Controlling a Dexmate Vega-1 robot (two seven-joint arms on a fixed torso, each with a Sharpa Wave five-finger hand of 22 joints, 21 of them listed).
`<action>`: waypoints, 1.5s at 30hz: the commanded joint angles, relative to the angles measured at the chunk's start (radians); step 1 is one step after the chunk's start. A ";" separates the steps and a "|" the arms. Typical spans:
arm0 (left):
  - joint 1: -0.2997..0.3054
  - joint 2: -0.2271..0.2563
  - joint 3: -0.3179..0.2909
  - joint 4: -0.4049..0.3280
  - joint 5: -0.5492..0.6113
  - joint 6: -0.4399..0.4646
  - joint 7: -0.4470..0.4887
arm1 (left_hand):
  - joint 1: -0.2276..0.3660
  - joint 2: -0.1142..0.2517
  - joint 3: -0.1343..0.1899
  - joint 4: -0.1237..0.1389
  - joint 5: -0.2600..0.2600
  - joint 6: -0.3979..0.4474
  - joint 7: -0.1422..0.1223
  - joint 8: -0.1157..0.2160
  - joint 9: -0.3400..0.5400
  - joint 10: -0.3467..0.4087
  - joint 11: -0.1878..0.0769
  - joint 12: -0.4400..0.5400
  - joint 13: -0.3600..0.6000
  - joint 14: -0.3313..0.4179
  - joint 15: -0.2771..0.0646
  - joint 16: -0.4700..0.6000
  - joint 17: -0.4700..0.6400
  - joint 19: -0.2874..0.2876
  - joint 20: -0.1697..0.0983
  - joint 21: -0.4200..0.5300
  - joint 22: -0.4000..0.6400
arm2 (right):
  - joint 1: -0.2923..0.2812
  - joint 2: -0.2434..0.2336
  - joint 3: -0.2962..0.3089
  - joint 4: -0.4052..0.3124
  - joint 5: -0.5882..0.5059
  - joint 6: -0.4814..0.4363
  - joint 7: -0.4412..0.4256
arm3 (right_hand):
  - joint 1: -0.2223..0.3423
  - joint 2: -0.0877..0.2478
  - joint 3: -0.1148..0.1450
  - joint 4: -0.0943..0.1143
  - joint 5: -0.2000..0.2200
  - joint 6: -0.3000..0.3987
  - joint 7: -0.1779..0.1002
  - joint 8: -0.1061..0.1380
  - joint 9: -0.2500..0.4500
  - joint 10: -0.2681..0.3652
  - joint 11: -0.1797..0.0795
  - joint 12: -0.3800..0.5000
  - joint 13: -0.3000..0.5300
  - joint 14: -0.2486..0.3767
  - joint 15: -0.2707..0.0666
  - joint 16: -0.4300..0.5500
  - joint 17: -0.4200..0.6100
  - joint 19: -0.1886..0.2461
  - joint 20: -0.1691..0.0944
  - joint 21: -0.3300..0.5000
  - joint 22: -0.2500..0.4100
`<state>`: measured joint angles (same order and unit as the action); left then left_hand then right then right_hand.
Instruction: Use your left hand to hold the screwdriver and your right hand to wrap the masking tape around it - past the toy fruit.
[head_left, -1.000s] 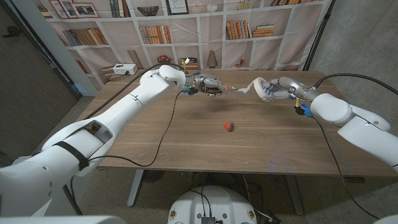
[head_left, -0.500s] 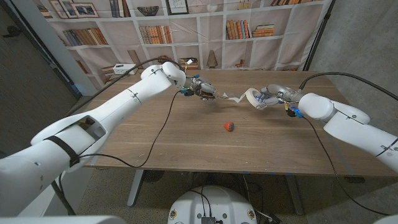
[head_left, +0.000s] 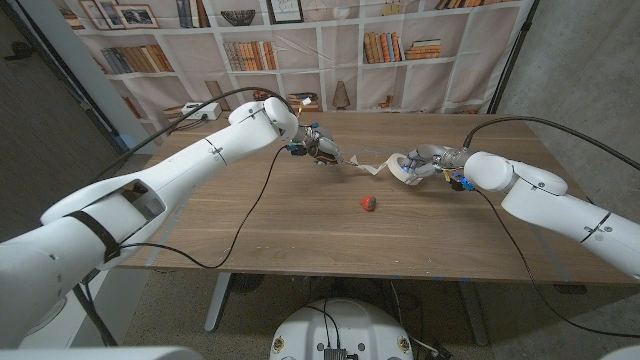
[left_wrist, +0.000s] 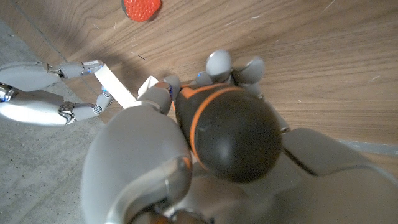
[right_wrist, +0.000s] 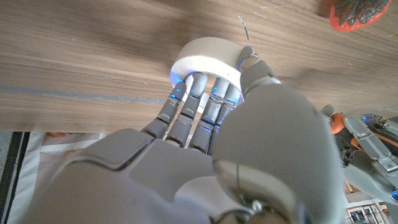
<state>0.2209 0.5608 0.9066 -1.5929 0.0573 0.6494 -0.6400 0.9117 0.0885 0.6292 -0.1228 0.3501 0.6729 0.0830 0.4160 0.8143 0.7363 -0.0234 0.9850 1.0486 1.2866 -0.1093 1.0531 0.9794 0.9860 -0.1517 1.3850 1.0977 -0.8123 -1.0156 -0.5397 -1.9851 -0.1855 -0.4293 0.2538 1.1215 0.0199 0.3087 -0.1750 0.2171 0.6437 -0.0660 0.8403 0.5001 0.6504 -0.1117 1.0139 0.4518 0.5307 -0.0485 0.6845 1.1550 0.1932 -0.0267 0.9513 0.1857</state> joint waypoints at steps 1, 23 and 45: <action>-0.034 0.002 0.050 0.013 0.071 -0.007 -0.052 | 0.070 0.092 0.175 0.134 -0.035 0.004 0.009 -0.029 -0.023 0.004 0.007 -0.046 -0.074 0.094 -0.103 -0.011 -0.014 -0.002 -0.066 -0.018 -0.037 | 0.058 0.008 -0.090 0.010 -0.104 -0.013 0.013 | -0.073 0.155 0.112 0.094 -0.009 0.112 0.043 -0.007 -0.013 0.035 0.041 -0.010 0.247 0.005 -0.136 0.002 -0.008 0.005 -0.014 0.007 0.001; -0.097 0.001 0.187 -0.033 0.385 -0.020 -0.119 | 0.047 -0.086 -0.127 0.022 -0.108 -0.127 -0.024 -0.231 -0.164 -0.248 0.044 -0.244 -0.247 -0.327 -0.038 -0.444 -0.474 -0.287 0.092 -0.363 -0.600 | 0.111 0.013 -0.149 -0.014 -0.217 -0.116 0.135 | -0.275 -0.024 -0.019 0.107 -0.009 -0.048 0.027 -0.217 -0.156 -0.161 0.062 -0.161 0.099 -0.089 -0.070 -0.213 -0.267 -0.027 0.034 -0.034 -0.007; 0.034 -0.003 0.065 -0.105 0.536 -0.074 -0.035 | -0.065 -0.126 -0.356 0.126 0.015 -0.650 -0.102 -0.245 -0.448 -0.742 0.072 -0.735 -0.541 -1.195 0.237 -0.858 -0.665 -0.993 0.327 -0.728 -0.905 | 0.025 0.006 0.022 0.062 0.082 0.038 0.111 | -0.545 -0.091 -0.208 0.221 0.071 -0.473 0.047 -0.533 -0.258 -0.661 0.156 -0.484 -0.052 -0.439 0.067 -0.443 -0.458 -0.188 0.114 -0.234 -0.010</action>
<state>0.1658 0.5520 1.0743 -1.6561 0.5936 0.6108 -0.7672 0.8638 -0.0447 0.2776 -0.0094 0.3596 0.0407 -0.0169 0.1769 0.3752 0.0174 0.0480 0.2645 0.5136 0.1078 0.1242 0.1936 0.3154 -0.0043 0.1767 0.6618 0.1931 -0.6465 -0.9942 -0.7074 -1.9743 -0.3880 -0.6029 0.5345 0.5861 -0.0817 0.1017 0.0412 0.2787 0.1908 -0.0160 0.3173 0.2425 0.0024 0.0383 0.5424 0.4056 0.0989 0.0177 0.2436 0.7024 0.0044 0.0758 0.7239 0.1720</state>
